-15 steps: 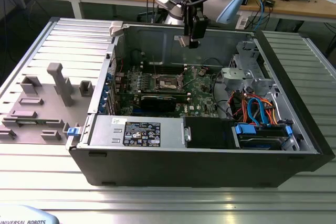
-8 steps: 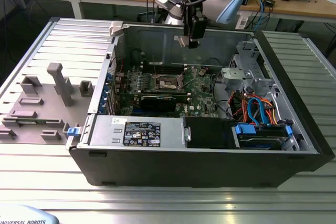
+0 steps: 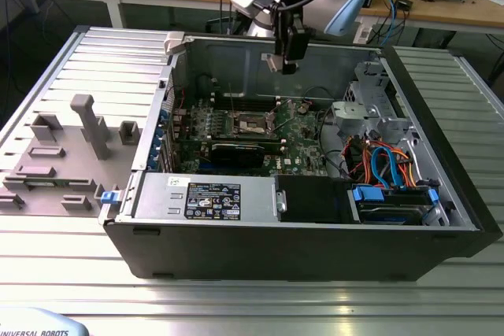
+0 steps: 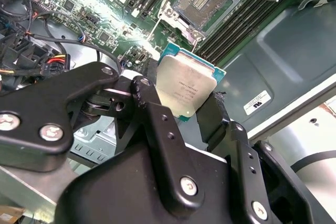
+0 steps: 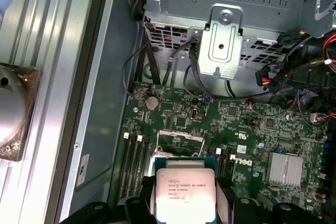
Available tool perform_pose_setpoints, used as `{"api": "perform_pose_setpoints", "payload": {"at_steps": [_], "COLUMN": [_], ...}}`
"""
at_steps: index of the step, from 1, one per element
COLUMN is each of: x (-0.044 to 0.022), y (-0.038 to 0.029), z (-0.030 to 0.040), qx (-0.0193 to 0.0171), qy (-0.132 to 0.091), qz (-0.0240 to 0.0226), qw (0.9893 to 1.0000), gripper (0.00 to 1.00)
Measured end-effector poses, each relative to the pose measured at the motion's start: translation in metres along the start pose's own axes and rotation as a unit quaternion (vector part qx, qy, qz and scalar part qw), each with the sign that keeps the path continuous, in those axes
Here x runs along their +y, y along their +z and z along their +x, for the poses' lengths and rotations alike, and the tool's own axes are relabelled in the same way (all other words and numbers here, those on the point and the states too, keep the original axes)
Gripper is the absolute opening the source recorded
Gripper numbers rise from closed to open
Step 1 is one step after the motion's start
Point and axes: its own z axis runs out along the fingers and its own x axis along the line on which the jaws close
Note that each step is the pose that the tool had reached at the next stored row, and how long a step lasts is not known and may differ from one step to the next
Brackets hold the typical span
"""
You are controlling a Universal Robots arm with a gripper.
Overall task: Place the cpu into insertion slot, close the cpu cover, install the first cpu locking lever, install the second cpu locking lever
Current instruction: 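Place the cpu into insertion slot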
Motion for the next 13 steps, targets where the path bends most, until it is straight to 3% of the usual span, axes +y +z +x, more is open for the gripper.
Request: {"api": "perform_pose_setpoints", "payload": {"at_steps": [13], "x": [-0.0022], "y": [0.0048], "z": [0.0002], "qx": [-0.0003], "qy": [0.003], "qz": [0.0000], "qw": [1.0000], "gripper": [0.54]}}
